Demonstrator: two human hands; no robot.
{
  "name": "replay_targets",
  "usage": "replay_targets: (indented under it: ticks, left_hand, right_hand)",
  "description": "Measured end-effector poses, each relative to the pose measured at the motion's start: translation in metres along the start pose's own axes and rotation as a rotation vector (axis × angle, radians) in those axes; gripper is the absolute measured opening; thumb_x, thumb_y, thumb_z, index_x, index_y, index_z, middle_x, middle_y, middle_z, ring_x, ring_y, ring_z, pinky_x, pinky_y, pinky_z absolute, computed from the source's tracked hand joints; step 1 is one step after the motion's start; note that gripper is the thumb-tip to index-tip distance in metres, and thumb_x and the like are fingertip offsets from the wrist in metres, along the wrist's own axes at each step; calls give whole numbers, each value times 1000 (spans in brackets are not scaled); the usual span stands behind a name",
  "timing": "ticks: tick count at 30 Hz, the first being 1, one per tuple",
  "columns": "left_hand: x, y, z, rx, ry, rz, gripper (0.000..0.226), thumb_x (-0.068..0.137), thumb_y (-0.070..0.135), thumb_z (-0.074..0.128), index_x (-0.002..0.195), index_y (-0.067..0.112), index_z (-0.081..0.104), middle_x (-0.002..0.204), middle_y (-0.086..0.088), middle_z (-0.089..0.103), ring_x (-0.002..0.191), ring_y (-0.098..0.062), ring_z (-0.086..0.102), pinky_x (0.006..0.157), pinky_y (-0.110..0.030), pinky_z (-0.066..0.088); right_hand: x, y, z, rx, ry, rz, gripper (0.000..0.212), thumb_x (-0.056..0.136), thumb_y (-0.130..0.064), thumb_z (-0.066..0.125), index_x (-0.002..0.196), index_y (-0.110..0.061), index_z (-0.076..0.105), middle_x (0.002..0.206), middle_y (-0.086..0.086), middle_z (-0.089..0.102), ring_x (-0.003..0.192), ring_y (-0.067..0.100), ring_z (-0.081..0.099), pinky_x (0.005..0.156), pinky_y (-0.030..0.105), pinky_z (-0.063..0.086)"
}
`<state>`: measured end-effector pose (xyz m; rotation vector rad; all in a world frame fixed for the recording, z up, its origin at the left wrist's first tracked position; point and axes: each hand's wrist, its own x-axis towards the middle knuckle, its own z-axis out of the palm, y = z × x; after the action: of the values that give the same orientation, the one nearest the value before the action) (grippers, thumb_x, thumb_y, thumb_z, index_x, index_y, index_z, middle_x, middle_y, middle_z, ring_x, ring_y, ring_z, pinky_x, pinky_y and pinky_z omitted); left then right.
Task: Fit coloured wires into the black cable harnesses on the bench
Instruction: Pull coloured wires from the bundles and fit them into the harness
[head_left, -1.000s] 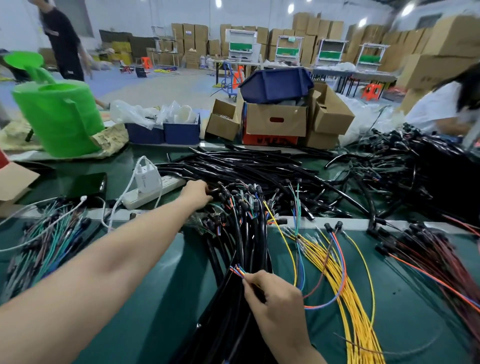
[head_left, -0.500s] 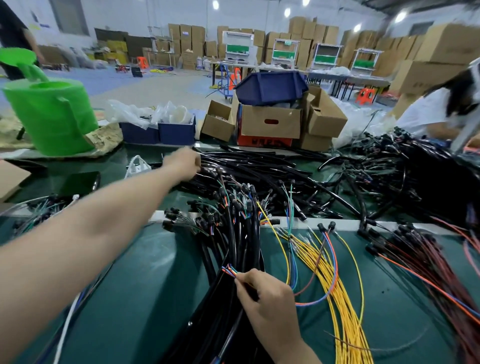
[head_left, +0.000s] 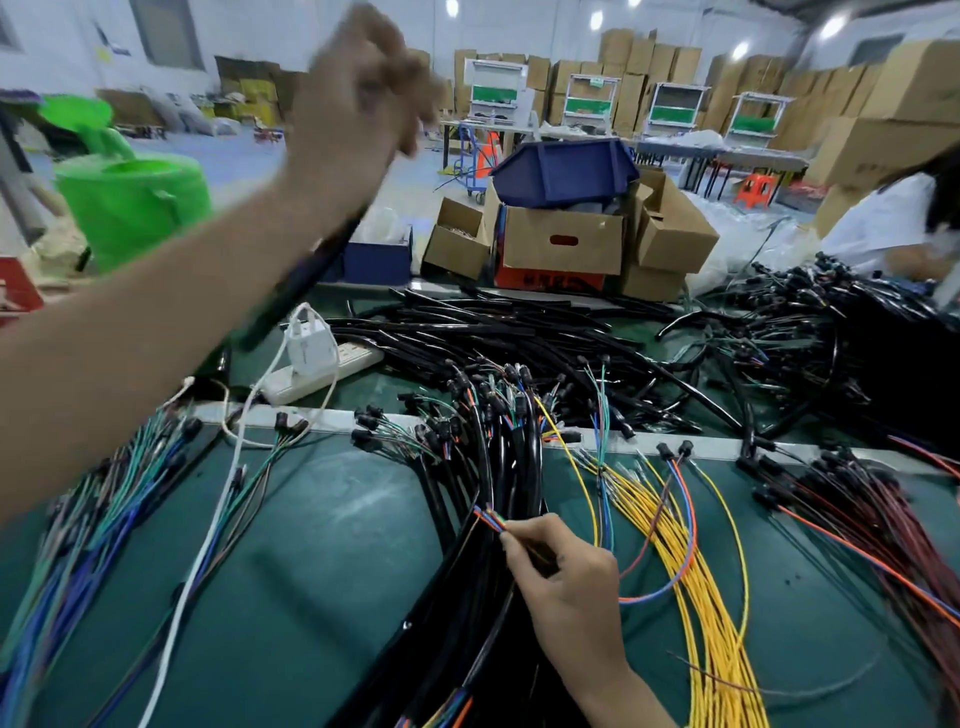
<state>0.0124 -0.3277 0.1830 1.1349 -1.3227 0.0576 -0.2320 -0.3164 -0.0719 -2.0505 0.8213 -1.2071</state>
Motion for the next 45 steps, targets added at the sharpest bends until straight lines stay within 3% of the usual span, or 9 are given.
replay_targets:
  ticks: [4,7,9,15,21,25,31,35,45]
  left_hand:
    - [-120,-14,25,63,-458,-270,30,80,16,74,83,18,44,63,4,63,55,-7,52,57,-18,44]
    - [-184,-32,31,-88,-437,-518,31,74,22,74,85,13,46,81,-29,65,65,-19,57,64,-29,47]
    - [-205,-41,33,-103,-406,-592,28,74,18,74,93,14,54,85,-29,67,62,-19,59,61,-27,49]
    - [-232,-50,44,-108,-474,-609,8,81,3,70,85,11,70,64,-9,65,53,-11,56,48,-19,43]
    - [-236,-51,44,-89,-502,-565,7,81,13,73,86,18,74,63,-4,63,53,-8,55,51,-16,42]
    - [-237,-51,42,-29,-524,-516,14,82,17,72,91,27,75,63,-11,65,53,-7,53,53,-16,42]
    - [-236,-49,41,10,-563,-506,23,83,18,72,97,36,73,57,8,60,51,-1,47,53,-15,40]
    - [-234,-47,41,26,-585,-521,21,86,23,68,104,32,72,71,-9,69,59,-10,51,56,-23,43]
    - [-227,-47,39,-42,-656,-600,23,91,9,60,96,27,74,76,8,72,61,-4,58,57,-14,45]
  right_hand:
    - [5,-4,-3,124,39,125,19,79,-5,74,82,-24,73,74,-18,71,71,0,68,69,14,52]
    - [6,-7,-2,221,36,190,23,81,-3,72,87,-25,75,79,-19,73,77,-2,69,73,10,50]
    - [7,-9,-3,271,26,213,24,81,-2,70,89,-24,76,82,-17,73,80,-1,69,73,8,48]
    - [12,-13,-8,423,-37,226,30,80,5,69,80,-24,76,81,-5,75,72,3,67,68,12,49]
    - [14,-11,-9,405,-95,236,20,77,-2,74,75,-22,75,66,-3,69,51,1,40,54,13,35]
    - [16,-11,-14,341,-159,186,25,81,-3,71,90,-27,75,67,-15,66,50,0,42,54,9,34]
    - [18,-11,-18,279,-162,151,31,84,0,67,87,-30,73,70,-10,68,53,3,56,56,14,44]
    - [16,-12,-18,189,-171,107,32,82,5,65,85,-27,72,65,-19,65,55,-3,56,55,5,36]
    - [16,-16,-20,204,-195,102,39,81,7,65,92,-29,74,84,-16,73,77,1,68,69,11,48]
